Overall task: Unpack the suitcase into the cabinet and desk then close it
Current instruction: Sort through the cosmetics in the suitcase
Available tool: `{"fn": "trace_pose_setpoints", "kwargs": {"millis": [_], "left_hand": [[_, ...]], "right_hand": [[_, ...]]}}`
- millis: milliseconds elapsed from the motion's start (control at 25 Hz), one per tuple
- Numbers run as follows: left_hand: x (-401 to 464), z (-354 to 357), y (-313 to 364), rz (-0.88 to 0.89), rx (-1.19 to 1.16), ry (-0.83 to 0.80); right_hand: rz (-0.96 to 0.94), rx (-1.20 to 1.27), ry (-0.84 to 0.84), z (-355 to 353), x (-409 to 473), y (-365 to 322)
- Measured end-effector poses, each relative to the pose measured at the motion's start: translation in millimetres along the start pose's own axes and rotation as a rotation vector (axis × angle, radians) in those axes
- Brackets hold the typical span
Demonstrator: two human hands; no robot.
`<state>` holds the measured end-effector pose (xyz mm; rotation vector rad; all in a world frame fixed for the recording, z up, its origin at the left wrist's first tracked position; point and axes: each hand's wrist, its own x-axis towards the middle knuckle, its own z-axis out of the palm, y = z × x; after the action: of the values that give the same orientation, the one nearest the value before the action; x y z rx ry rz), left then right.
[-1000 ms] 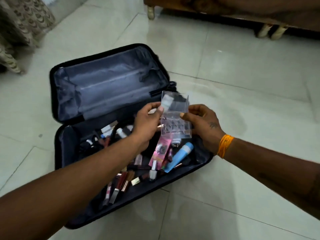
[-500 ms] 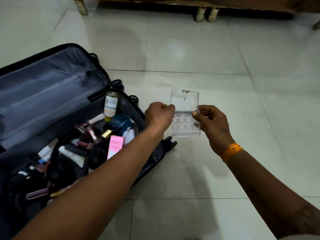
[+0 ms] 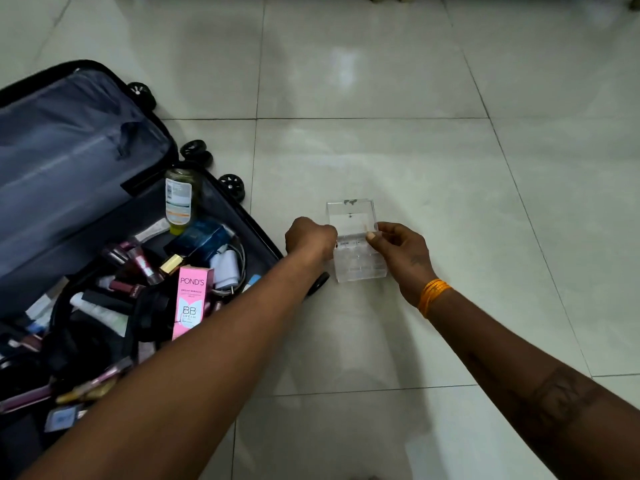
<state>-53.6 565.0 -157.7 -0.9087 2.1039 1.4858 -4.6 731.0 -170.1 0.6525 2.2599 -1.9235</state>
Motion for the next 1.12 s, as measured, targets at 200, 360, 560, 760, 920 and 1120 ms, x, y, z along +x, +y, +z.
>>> {"fn": "trace_pose_setpoints", "kwargs": {"millis": [200,360,560,760,920,1120], "left_hand": [[1,13,0,-0.007,0.062,0.089],[-16,11,0,0.077,0.046,0.142],[-56,-11,-3,0.416,0.075,0.122],[-79,-82,8,0.428,-0.181,-0.122],[-98,-170,-1,0.398,0.059,-0.163],[-106,-264,-23,0.358,0.160,-0.111]], "right_hand": [[-0.026,-0.198,0.117,-11,5,10],[-0.010,-0.210,0.184,-11,2,13],[-0.317,-0.392,0.222,-7,-17,-7],[-0.493,-0.291,0.055,25,-44,-52],[-0.518,-0.242,-0.227,67,-68,-99],[-0.564,-0.528,-0.545,121,-80,-140]]}}
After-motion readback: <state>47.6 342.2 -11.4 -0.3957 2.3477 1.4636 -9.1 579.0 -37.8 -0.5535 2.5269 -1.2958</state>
